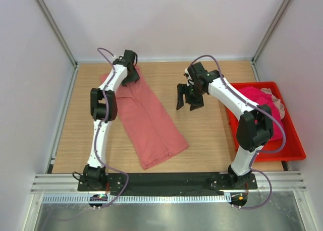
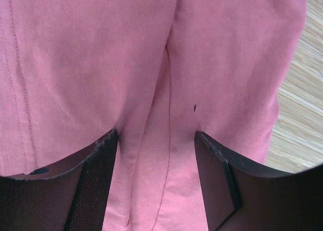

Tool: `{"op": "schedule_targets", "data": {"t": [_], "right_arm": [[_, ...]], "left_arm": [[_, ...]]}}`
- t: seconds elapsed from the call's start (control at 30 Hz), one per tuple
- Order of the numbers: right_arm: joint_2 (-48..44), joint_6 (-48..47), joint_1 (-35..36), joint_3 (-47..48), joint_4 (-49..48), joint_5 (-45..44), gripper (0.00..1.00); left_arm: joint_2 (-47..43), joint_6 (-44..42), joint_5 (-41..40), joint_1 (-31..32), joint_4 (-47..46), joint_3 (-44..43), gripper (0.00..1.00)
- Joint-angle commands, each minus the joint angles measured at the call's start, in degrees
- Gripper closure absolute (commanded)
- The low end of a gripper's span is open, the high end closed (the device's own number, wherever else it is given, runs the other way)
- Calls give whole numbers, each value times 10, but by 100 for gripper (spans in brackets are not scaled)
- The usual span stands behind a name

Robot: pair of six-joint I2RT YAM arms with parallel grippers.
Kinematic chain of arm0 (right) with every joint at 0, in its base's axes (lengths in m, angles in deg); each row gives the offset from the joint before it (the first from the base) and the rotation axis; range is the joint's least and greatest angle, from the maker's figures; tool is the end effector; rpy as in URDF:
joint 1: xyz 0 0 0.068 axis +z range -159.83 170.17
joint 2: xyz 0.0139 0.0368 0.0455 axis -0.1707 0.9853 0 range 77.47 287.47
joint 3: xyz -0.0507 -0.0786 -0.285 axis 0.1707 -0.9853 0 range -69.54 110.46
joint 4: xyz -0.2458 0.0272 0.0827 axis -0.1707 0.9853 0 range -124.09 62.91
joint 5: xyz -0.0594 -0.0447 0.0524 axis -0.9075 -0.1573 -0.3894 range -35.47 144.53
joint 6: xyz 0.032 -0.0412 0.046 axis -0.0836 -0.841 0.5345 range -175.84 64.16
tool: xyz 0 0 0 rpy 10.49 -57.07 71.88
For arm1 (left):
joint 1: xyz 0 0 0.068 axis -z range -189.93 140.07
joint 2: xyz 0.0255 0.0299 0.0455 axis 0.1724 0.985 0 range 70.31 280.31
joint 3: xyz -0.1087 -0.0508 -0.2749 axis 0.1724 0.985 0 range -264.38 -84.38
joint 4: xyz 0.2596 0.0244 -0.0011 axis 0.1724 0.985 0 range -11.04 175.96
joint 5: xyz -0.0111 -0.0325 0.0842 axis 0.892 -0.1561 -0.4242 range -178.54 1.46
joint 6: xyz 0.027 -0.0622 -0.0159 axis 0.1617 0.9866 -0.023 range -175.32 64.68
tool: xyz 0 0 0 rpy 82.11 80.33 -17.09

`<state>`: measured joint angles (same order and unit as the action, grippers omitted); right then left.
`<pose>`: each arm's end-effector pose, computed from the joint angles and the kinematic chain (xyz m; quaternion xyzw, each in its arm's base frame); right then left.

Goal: Fold and stack the t-shirts
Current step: Fold the tshirt

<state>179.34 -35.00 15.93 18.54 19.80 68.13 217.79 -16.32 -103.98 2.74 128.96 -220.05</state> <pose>0.3371 0.1774 0.2799 -0.0647 0.9723 0.1827 0.1306 0.5674 -0.1122 0.1660 -0.2507 0.9284 0.0121 0.2741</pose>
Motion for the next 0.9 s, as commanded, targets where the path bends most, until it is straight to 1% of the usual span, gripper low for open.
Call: {"op": "schedule_targets", "data": {"t": [0.0, 0.07, 0.13, 0.2, 0.23, 0.33, 0.43, 0.5, 0.63, 0.77, 0.8, 0.83, 0.87], "right_arm": [[-27, -14, -1, 6, -12, 9, 24], [-26, -12, -1, 3, -17, 13, 24], [-27, -11, -2, -6, -23, 13, 24], [-28, -11, -2, -15, -23, 12, 24], [-29, -11, -1, -18, -26, 12, 24], [-34, -9, -2, -35, -32, 12, 24], [-40, -1, -1, -54, -42, 21, 24], [-41, 1, -2, -64, -48, 27, 24], [-43, 7, -2, -91, -57, 45, 24], [-47, 2, 3, -120, -68, 76, 23], [-47, 2, 6, -128, -70, 74, 23], [-48, 3, 8, -134, -70, 74, 22], [-49, 4, 9, -140, -72, 77, 22]], "left_arm": [[27, 31, 80, 3, 39, 9, 36], [48, 29, 115, 11, 41, -11, 37], [66, 24, 136, 26, 47, -40, 37], [84, 14, 154, 37, 48, -52, 37], [87, 14, 173, 46, 48, -56, 38], [91, -1, 185, 61, 39, -55, 38], [84, -33, 210, 96, 16, -66, 37], [80, -52, 208, 105, 14, -75, 37], [45, -51, 191, 104, 19, -72, 36], [-20, -55, 182, 93, 34, -51, 31], [-37, -53, 187, 88, 38, -45, 27], [-63, -59, 200, 85, 39, -36, 17], [-76, -61, 216, 83, 51, -35, 14]]}}
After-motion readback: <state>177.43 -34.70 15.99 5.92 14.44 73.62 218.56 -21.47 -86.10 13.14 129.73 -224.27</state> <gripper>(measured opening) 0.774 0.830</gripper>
